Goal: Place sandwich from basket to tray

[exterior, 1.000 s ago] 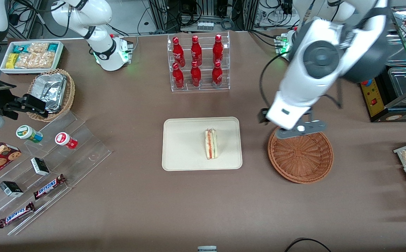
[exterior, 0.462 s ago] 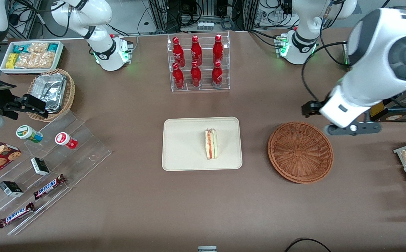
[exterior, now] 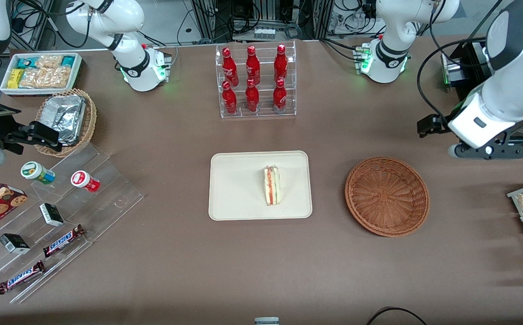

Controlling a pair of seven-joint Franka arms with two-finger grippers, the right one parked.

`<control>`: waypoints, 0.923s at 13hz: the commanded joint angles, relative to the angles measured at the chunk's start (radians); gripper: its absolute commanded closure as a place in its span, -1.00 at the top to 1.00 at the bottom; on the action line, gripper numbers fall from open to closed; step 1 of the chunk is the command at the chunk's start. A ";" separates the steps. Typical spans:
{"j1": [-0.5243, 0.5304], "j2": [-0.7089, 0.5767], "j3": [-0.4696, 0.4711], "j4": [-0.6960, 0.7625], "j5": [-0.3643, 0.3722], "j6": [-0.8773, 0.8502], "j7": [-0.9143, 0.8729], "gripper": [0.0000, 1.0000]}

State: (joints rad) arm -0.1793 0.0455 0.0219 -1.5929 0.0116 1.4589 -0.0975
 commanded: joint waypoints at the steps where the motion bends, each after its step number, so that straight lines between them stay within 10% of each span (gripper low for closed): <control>1: 0.067 -0.125 -0.013 -0.117 0.004 0.028 0.083 0.99; 12: 0.127 -0.073 -0.019 -0.030 0.004 0.061 0.160 0.99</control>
